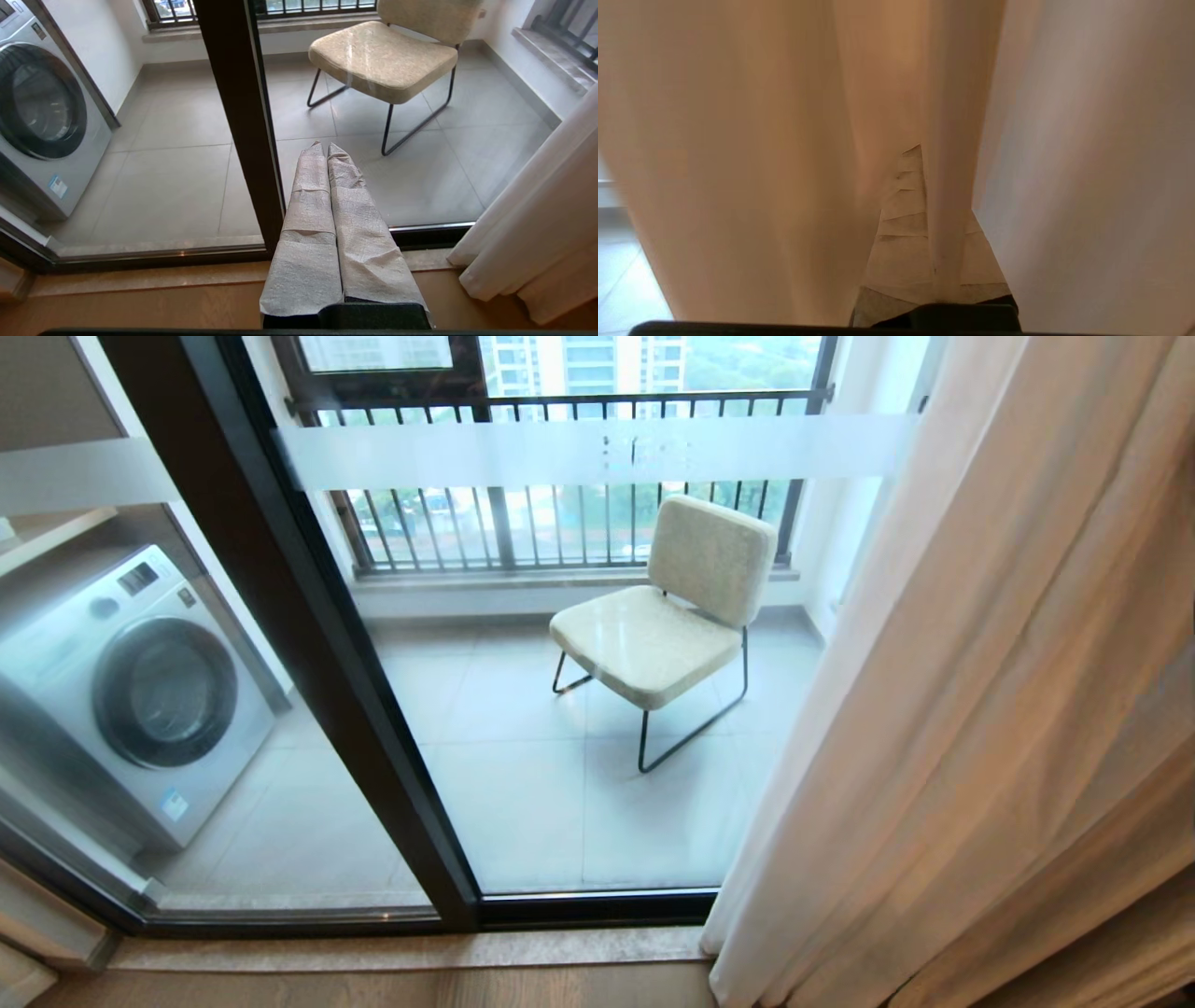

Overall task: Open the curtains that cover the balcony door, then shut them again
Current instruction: Pull the inner curtains open on both sides

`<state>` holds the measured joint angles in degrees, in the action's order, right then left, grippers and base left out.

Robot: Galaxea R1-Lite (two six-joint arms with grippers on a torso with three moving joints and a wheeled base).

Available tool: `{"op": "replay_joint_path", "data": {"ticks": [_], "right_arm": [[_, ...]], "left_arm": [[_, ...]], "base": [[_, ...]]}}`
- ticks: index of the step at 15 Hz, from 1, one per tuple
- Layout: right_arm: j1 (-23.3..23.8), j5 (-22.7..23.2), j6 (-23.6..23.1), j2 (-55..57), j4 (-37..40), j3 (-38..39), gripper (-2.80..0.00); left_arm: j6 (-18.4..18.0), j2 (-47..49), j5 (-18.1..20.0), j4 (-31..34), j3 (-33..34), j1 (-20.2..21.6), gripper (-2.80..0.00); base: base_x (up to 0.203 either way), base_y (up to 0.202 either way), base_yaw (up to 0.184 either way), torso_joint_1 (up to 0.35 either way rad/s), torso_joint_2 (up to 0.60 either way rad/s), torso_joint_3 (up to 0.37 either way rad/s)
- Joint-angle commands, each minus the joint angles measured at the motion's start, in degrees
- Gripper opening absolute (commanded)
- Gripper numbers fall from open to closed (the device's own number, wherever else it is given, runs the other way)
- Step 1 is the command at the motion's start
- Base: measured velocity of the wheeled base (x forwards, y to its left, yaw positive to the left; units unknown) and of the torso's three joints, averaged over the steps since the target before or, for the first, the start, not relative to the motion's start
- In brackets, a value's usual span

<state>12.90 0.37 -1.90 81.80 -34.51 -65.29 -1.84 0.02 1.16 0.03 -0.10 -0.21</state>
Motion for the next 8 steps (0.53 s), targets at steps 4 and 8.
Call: {"op": "replay_joint_path", "data": {"ticks": [4,8], "right_arm": [[0.2,0.0,0.0,0.2,-0.2,0.0,-2.80],[0.5,0.0,0.0,0.1,-0.2,0.0,-2.80]], "left_arm": [[0.3,0.0,0.1,0.0,0.0,0.0,-2.80],[0.3,0.0,0.0,0.0,0.0,0.0,-2.80]], "base": [[0.000,-0.191,0.000,0.003,0.00,0.001],[0.000,-0.191,0.002,0.002,0.00,0.006]]}}
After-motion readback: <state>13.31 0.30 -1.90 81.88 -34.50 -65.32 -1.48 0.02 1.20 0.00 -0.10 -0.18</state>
